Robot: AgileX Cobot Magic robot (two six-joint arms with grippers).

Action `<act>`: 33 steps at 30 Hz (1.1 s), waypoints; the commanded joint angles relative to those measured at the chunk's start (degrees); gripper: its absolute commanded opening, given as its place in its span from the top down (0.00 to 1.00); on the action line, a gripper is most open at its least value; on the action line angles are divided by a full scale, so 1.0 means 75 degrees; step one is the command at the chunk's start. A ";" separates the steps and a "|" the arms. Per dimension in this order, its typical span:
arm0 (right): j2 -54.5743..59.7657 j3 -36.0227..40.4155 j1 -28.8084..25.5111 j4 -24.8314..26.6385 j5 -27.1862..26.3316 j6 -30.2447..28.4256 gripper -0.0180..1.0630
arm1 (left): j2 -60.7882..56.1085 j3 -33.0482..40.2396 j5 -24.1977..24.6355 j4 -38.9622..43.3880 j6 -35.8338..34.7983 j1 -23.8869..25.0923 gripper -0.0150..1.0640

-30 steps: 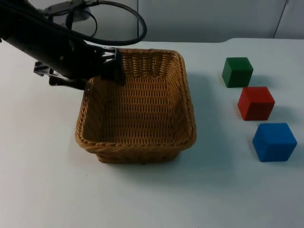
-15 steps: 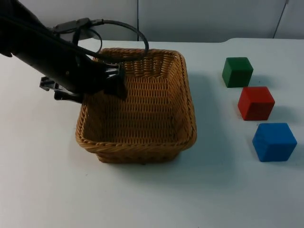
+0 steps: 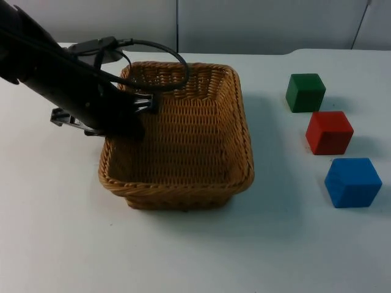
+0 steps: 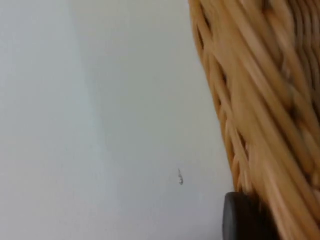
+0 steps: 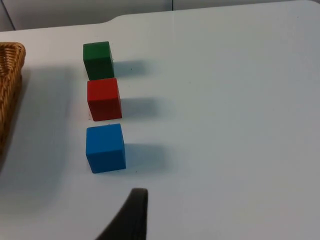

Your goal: Pick up the basket with the left hand and place the blue cube into the basket with the right hand.

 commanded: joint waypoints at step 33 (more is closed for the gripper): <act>-0.0013 0.0031 -0.0064 -0.0203 -0.0060 0.0069 0.02 | -0.2067 0.2184 0.0178 -0.1097 0.0096 0.1331 0.99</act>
